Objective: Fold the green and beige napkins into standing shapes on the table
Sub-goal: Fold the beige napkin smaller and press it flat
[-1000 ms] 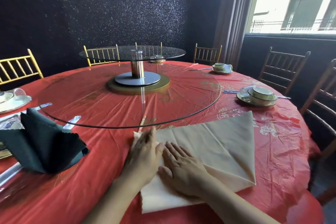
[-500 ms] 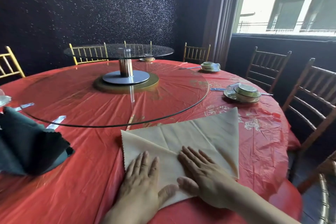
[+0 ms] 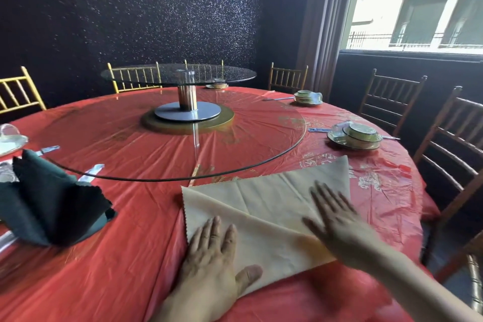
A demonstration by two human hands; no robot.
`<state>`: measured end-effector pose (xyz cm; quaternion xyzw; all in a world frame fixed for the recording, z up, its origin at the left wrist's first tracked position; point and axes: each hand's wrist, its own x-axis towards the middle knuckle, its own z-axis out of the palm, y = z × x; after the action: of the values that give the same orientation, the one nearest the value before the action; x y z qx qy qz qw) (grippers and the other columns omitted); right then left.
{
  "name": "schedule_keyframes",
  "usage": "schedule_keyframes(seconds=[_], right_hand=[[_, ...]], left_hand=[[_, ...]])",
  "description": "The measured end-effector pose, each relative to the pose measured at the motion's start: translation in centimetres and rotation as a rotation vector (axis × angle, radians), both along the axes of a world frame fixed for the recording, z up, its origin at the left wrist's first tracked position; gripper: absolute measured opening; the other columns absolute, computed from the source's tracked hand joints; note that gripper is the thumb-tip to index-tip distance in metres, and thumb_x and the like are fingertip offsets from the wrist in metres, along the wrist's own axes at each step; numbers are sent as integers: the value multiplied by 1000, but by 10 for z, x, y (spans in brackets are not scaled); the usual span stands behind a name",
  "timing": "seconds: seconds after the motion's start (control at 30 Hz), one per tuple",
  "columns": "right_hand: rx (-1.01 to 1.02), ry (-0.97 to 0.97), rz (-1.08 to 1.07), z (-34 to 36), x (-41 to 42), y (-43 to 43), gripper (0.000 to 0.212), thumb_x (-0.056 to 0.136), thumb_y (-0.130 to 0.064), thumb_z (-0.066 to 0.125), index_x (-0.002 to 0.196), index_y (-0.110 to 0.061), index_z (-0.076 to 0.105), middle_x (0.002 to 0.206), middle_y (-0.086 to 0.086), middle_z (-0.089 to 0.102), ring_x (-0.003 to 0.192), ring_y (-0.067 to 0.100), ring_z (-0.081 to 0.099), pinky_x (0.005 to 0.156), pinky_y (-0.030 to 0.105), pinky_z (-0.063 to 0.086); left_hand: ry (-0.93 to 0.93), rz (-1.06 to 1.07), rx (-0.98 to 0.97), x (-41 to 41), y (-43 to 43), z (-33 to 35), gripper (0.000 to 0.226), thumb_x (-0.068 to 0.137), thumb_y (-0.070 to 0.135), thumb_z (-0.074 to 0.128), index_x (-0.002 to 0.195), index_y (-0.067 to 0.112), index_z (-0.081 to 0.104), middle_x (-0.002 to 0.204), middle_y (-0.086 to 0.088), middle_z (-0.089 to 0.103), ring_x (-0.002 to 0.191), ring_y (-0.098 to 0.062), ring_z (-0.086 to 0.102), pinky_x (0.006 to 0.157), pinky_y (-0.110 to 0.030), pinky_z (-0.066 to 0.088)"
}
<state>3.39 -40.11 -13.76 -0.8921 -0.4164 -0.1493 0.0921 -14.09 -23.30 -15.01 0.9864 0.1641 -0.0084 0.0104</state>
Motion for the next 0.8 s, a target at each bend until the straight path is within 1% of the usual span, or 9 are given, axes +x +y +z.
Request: schedule_keyframes(seconds=[0.1,0.17,0.2,0.3,0.4,0.53,0.63,0.73,0.8], right_hand=[[-92,-25,179,-12,-37,43,76,96,-51,1,123,-9,59,129,7,58,120,16,54,105,25,17],[-181,49,252,-19,-52,56,72,97,-49,2,123,-14,59,130,3,58,121,13,53,104,25,19],[-221,43,240,-15,-56,57,76,95,-54,-1,128,-14,55,136,4,51,127,14,46,107,24,13],[-228,-130,316,-24,-35,45,98,76,-73,-12,146,-14,21,152,1,3,144,19,4,108,20,-11],[-261,-53,134,-18,-18,25,82,91,-65,3,130,-13,52,139,5,47,130,19,42,107,26,8],[-152,-25,27,-17,19,-8,101,79,-74,-12,138,-6,32,148,6,25,139,24,15,107,15,-21],[27,-116,46,-6,11,6,95,85,-68,-10,137,-3,36,146,7,29,137,16,16,108,14,-14],[6,-30,171,7,-31,45,73,96,-51,2,123,-12,58,131,3,56,120,14,53,108,18,8],[-75,-3,317,-2,-42,67,71,95,-45,0,127,-13,55,137,1,50,124,9,49,107,16,17]], left_hand=[[-153,46,89,2,5,-11,135,48,82,-34,145,8,24,148,-24,0,143,-33,15,117,-32,0],[-146,52,57,3,7,-15,105,81,72,-10,116,8,65,125,-28,55,114,-33,58,107,-32,14],[-126,28,49,2,6,-19,96,87,69,-2,106,9,71,114,-24,64,104,-32,64,104,-31,14],[-179,33,87,1,3,-27,91,88,67,4,103,8,71,109,-23,66,100,-32,66,103,-33,11],[-166,31,81,4,5,-30,93,88,67,2,101,8,72,106,-24,68,97,-32,67,102,-33,12],[-158,79,44,4,5,-11,104,82,72,-9,121,2,58,127,-30,51,118,-32,54,104,-37,15],[-111,101,22,4,8,-14,100,84,71,-4,111,6,67,117,-27,61,108,-31,62,104,-34,7],[-162,-2,24,5,8,-32,95,85,70,0,99,11,73,105,-22,69,101,-33,65,103,-33,11],[-185,27,6,5,4,-30,94,85,70,1,102,11,72,105,-20,69,104,-32,62,104,-33,12]])
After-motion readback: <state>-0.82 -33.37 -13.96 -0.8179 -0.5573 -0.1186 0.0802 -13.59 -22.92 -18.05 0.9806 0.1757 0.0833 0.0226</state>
